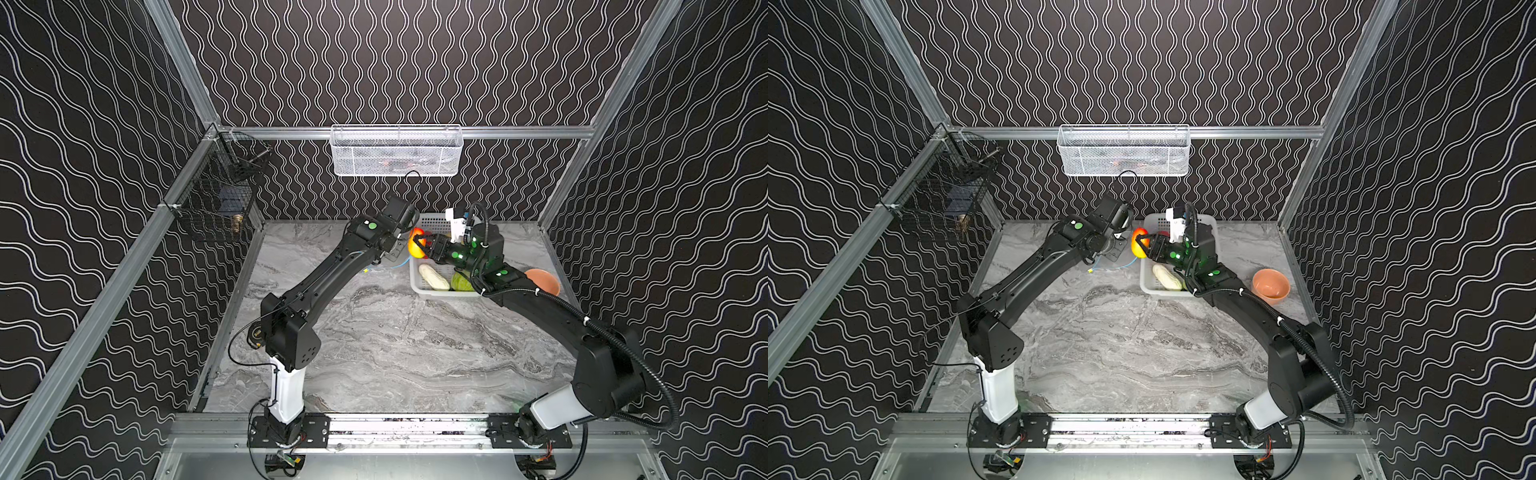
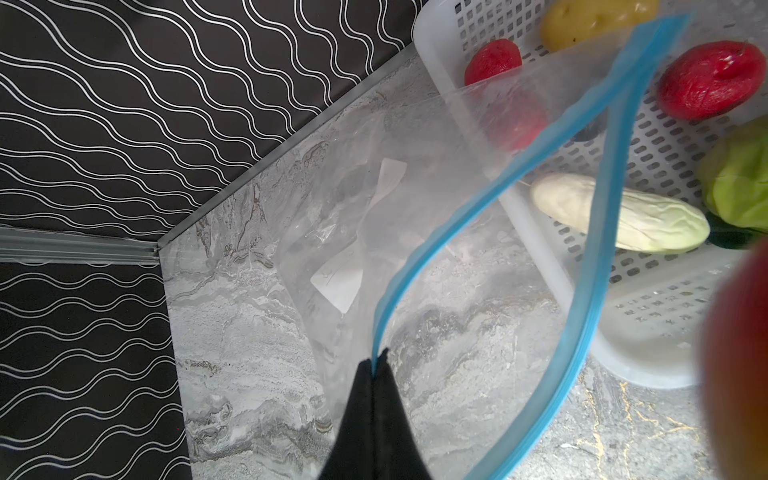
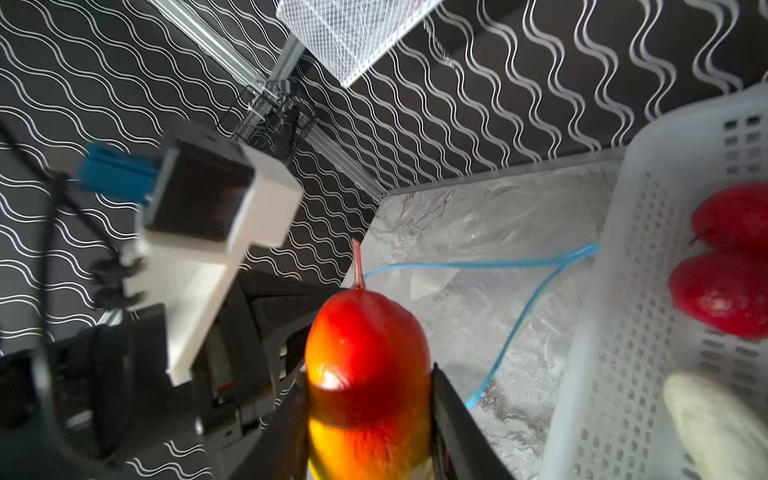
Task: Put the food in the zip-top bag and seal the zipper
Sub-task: 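Lift the mango with the right gripper and carry it toward the bag opening, then lower the mango into the open bag and open the right gripper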
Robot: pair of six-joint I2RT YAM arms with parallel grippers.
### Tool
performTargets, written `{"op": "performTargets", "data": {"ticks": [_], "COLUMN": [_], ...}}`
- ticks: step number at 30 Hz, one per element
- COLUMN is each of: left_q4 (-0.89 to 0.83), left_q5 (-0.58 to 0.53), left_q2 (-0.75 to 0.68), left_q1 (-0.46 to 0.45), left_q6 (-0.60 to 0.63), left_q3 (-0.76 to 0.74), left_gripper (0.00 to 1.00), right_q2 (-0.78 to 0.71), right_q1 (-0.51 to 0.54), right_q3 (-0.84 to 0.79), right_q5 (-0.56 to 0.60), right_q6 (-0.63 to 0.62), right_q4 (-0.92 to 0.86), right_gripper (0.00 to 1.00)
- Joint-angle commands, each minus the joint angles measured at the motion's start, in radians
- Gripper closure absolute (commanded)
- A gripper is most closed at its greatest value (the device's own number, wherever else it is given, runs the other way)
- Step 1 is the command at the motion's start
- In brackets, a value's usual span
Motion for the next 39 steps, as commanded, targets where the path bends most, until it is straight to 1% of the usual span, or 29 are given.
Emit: {"op": "performTargets", "data": {"ticks": [1, 4, 17, 23, 33, 39], "left_q4": [-0.001, -0.001, -0.003, -0.003, -0.005, -0.006], "left_q5": [0.002, -0.004, 0.002, 0.007, 0.014, 0.017], "left_q2": [-0.014, -0.016, -0.028, -0.030, -0.045, -0.056], "left_q1": [-0.001, -0.002, -0.001, -0.001, -0.001, -0.002], "left_q6": [0.007, 0.009, 0.015, 0.013, 0.012, 0.011], "left_q3": [0.002, 0.003, 0.004, 0.000, 0.003, 0.002], "left_gripper": [1.00, 1.00, 1.00, 1.00, 1.00, 1.00], "right_q2": [0.017, 0.031, 0.106, 0.173, 0.237, 0.295], "right_q1": [0.018, 0.030, 0.072, 0.089, 0.108, 0.112], "right_q3": [0.002, 0.009, 0.042, 0.122, 0.183, 0.266], "right_q5": [0.050, 0.053, 0.153, 0.141, 0.168, 0.172], "right_q6": [0.050, 0.058, 0.150, 0.147, 0.155, 0.151], "right_q4": [0.019, 0.026, 0.025, -0.016, -0.031, -0.096], "right_gripper": [1.00, 1.00, 1.00, 1.00, 1.00, 1.00]}}
